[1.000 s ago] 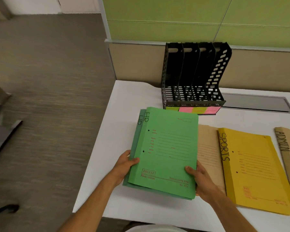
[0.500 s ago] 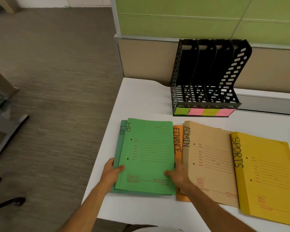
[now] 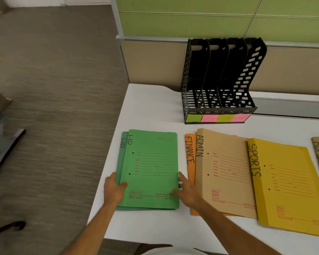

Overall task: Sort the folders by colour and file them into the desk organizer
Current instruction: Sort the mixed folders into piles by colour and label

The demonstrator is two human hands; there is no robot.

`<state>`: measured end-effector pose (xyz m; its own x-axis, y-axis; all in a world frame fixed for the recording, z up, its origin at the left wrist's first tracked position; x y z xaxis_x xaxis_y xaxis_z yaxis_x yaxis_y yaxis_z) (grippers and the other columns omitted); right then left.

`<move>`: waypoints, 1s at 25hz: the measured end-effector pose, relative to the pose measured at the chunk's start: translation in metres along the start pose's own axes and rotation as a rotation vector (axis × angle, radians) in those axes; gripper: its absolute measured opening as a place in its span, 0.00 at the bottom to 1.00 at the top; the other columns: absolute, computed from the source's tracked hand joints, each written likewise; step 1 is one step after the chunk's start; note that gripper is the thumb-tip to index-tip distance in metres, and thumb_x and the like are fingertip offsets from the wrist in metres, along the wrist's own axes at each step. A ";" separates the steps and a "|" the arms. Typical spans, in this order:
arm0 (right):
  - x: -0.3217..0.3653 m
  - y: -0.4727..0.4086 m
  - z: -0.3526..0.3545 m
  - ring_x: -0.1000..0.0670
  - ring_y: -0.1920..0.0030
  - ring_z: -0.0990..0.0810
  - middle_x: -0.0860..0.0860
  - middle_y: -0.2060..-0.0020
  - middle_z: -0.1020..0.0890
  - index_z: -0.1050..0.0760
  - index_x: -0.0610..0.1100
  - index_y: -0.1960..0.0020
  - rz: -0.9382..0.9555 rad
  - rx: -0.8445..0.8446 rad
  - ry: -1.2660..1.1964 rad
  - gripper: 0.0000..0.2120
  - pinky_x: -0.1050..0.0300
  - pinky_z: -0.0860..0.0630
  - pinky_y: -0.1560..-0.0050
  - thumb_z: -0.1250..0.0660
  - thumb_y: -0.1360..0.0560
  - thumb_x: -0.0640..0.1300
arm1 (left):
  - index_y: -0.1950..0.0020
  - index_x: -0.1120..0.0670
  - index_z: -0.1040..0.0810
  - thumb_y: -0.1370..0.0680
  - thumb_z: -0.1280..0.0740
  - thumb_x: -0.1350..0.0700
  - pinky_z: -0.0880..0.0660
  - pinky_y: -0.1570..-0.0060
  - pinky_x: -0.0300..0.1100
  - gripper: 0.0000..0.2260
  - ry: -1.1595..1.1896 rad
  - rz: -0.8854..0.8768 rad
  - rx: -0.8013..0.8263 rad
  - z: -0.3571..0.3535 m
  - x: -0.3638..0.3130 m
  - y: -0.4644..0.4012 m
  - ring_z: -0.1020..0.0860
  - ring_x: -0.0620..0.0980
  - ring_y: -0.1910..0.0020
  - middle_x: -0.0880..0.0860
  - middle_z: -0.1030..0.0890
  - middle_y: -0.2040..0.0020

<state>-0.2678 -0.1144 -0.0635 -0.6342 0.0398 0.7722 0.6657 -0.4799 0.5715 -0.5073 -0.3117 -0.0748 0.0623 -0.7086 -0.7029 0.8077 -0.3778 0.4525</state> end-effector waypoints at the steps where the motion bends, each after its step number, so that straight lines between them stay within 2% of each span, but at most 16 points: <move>1: -0.002 0.003 0.004 0.46 0.31 0.26 0.57 0.33 0.26 0.38 0.56 0.26 -0.011 -0.015 0.016 0.30 0.56 0.21 0.38 0.33 0.22 0.36 | 0.37 0.58 0.24 0.25 0.26 0.64 0.19 0.44 0.57 0.18 -0.045 -0.002 -0.024 -0.002 -0.002 0.001 0.19 0.59 0.45 0.58 0.22 0.42; 4: -0.006 0.018 0.025 0.48 0.26 0.32 0.50 0.26 0.31 0.46 0.48 0.19 -0.017 -0.114 0.078 0.36 0.54 0.32 0.30 0.32 0.21 0.40 | 0.33 0.57 0.27 0.27 0.27 0.66 0.24 0.37 0.56 0.23 -0.148 -0.067 -0.110 -0.009 -0.012 0.015 0.27 0.59 0.37 0.58 0.29 0.36; 6: -0.006 0.030 0.043 0.49 0.27 0.31 0.50 0.27 0.28 0.41 0.48 0.20 0.024 -0.179 0.100 0.33 0.55 0.34 0.30 0.32 0.22 0.40 | 0.28 0.56 0.32 0.26 0.27 0.65 0.29 0.31 0.54 0.29 -0.164 -0.125 -0.123 -0.019 -0.023 0.028 0.30 0.56 0.33 0.55 0.32 0.33; 10: -0.018 0.063 0.081 0.49 0.27 0.30 0.51 0.30 0.25 0.37 0.47 0.22 0.065 -0.300 0.109 0.31 0.45 0.33 0.26 0.32 0.22 0.40 | 0.22 0.55 0.37 0.24 0.27 0.63 0.38 0.27 0.45 0.33 -0.142 -0.226 -0.002 -0.062 -0.053 0.054 0.32 0.52 0.29 0.52 0.33 0.27; 15: -0.055 0.104 0.127 0.50 0.27 0.30 0.51 0.28 0.27 0.39 0.47 0.21 0.066 -0.360 0.149 0.30 0.48 0.32 0.26 0.33 0.21 0.42 | 0.21 0.51 0.38 0.23 0.28 0.59 0.40 0.23 0.50 0.33 -0.139 -0.358 0.176 -0.138 -0.103 0.096 0.37 0.51 0.24 0.50 0.36 0.23; 17: -0.073 0.119 0.147 0.49 0.26 0.32 0.50 0.27 0.28 0.39 0.45 0.21 0.061 -0.369 0.179 0.30 0.50 0.34 0.25 0.33 0.20 0.41 | 0.20 0.49 0.40 0.22 0.28 0.58 0.42 0.23 0.49 0.34 -0.153 -0.404 0.228 -0.166 -0.118 0.116 0.39 0.49 0.23 0.49 0.37 0.22; 20: -0.102 0.144 0.176 0.48 0.24 0.36 0.49 0.24 0.32 0.40 0.46 0.21 0.053 -0.361 0.180 0.30 0.48 0.36 0.24 0.34 0.20 0.40 | 0.20 0.47 0.41 0.21 0.29 0.56 0.39 0.27 0.43 0.33 -0.154 -0.434 0.271 -0.207 -0.135 0.152 0.36 0.46 0.25 0.46 0.35 0.23; 25: -0.146 0.179 0.230 0.47 0.21 0.39 0.48 0.21 0.37 0.42 0.46 0.20 0.043 -0.382 0.183 0.30 0.47 0.39 0.22 0.34 0.19 0.42 | 0.22 0.47 0.38 0.22 0.29 0.57 0.39 0.28 0.40 0.31 -0.136 -0.461 0.326 -0.275 -0.164 0.208 0.35 0.46 0.26 0.46 0.33 0.24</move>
<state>0.0340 -0.0046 -0.0099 -0.6912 -0.1277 0.7113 0.5217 -0.7693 0.3689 -0.1883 -0.1101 -0.0170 -0.3462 -0.4890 -0.8006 0.5100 -0.8144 0.2770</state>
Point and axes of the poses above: each hand's wrist, its own y-axis away from the middle knuckle, its own z-axis out of the back of the hand, x = y × z, the point moved 6 cm from there along -y, towards the middle knuckle
